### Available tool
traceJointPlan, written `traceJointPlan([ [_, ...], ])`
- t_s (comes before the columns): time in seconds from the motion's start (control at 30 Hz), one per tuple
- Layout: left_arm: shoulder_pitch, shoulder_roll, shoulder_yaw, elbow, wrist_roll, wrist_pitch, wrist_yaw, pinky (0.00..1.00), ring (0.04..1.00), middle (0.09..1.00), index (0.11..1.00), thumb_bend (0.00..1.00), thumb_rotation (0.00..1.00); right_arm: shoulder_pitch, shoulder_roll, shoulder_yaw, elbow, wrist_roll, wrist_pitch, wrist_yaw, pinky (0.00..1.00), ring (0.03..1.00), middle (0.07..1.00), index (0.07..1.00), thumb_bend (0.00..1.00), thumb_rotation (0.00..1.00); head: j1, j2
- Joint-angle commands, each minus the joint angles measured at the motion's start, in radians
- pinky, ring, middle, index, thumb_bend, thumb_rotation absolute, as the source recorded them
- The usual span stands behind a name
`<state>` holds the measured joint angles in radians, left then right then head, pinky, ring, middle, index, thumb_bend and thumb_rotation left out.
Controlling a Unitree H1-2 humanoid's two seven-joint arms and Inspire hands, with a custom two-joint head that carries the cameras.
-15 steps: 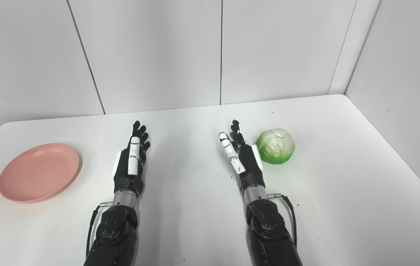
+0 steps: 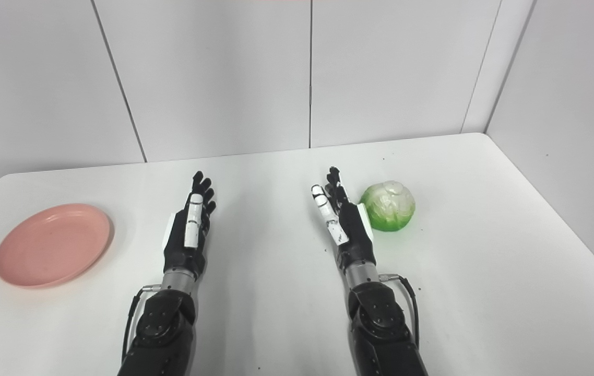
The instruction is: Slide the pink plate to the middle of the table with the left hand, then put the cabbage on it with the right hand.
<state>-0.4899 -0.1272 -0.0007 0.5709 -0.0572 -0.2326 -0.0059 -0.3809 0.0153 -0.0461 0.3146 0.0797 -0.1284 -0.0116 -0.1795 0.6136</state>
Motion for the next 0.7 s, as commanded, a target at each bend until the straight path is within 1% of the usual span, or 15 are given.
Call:
traceJointPlan([
  [0.0,-0.001,0.0,-0.001,-0.016,-0.014,-0.015,-0.019,1.0,1.0,1.0,1.0,0.67,1.0,-0.021,0.014,-0.001,-0.05,0.015,0.002,0.005,1.0,1.0,1.0,1.0,0.64,0.76,-0.008,0.0],
  [0.07,0.005,0.003,0.005,-0.041,-0.043,0.017,-0.044,1.0,1.0,1.0,1.0,0.67,1.0,-0.018,0.012,0.007,-0.05,-0.005,-0.009,-0.003,1.0,1.0,1.0,1.0,0.63,0.77,-0.013,0.0],
  [0.13,0.003,0.017,0.004,-0.068,-0.079,0.078,-0.086,1.0,1.0,1.0,1.0,0.68,1.0,-0.017,0.007,0.016,-0.045,-0.037,-0.019,-0.014,1.0,1.0,1.0,1.0,0.63,0.81,-0.011,0.001],
  [0.23,-0.009,0.027,0.002,-0.052,-0.085,0.089,-0.105,1.0,1.0,1.0,1.0,0.69,1.0,-0.014,-0.002,0.019,-0.043,-0.051,-0.022,-0.012,1.0,1.0,1.0,1.0,0.61,0.84,0.028,-0.005],
  [0.27,-0.013,0.029,0.001,-0.046,-0.085,0.091,-0.111,1.0,1.0,1.0,1.0,0.7,1.0,-0.012,-0.003,0.017,-0.043,-0.046,-0.02,-0.008,1.0,1.0,1.0,1.0,0.61,0.84,0.04,-0.007],
  [0.33,-0.012,0.033,-0.011,-0.045,-0.065,0.077,-0.116,1.0,1.0,1.0,1.0,0.69,1.0,-0.009,-0.008,0.018,-0.046,-0.057,-0.014,-0.01,0.99,1.0,1.0,1.0,0.6,0.86,0.064,-0.011],
  [0.4,-0.006,0.029,-0.018,-0.054,-0.045,0.077,-0.099,1.0,1.0,1.0,1.0,0.69,1.0,-0.007,-0.008,0.012,-0.049,-0.044,-0.009,-0.003,1.0,1.0,1.0,1.0,0.63,0.86,0.084,-0.014],
  [0.43,-0.003,0.026,-0.02,-0.059,-0.038,0.081,-0.087,1.0,1.0,1.0,1.0,0.69,1.0,-0.006,-0.007,0.009,-0.05,-0.032,-0.008,0.001,1.0,1.0,1.0,1.0,0.63,0.83,0.09,-0.015],
  [0.47,-0.006,0.025,-0.024,-0.045,-0.037,0.058,-0.092,1.0,1.0,1.0,1.0,0.69,1.0,-0.004,-0.003,0.001,-0.055,-0.012,-0.002,0.005,1.0,1.0,1.0,1.0,0.63,0.82,0.105,-0.017],
  [0.5,-0.009,0.026,-0.027,-0.035,-0.037,0.039,-0.097,1.0,1.0,1.0,1.0,0.67,1.0,-0.003,0.0,-0.004,-0.058,0.002,0.003,0.007,1.0,1.0,1.0,1.0,0.62,0.79,0.105,-0.017],
  [0.57,-0.008,0.018,-0.026,-0.031,-0.043,0.03,-0.097,1.0,1.0,1.0,1.0,0.65,1.0,-0.002,0.003,-0.01,-0.064,0.023,0.007,0.013,1.0,1.0,1.0,1.0,0.62,0.77,0.11,-0.019],
  [0.63,-0.006,0.015,-0.025,-0.033,-0.044,0.036,-0.091,1.0,1.0,1.0,1.0,0.65,1.0,-0.001,0.002,-0.008,-0.064,0.026,0.004,0.013,1.0,1.0,1.0,1.0,0.62,0.76,0.112,-0.021],
  [0.67,-0.002,0.012,-0.024,-0.04,-0.041,0.045,-0.084,1.0,1.0,1.0,1.0,0.67,1.0,-0.001,0.003,-0.009,-0.06,0.028,0.001,0.01,1.0,1.0,1.0,1.0,0.63,0.77,0.119,-0.026],
])
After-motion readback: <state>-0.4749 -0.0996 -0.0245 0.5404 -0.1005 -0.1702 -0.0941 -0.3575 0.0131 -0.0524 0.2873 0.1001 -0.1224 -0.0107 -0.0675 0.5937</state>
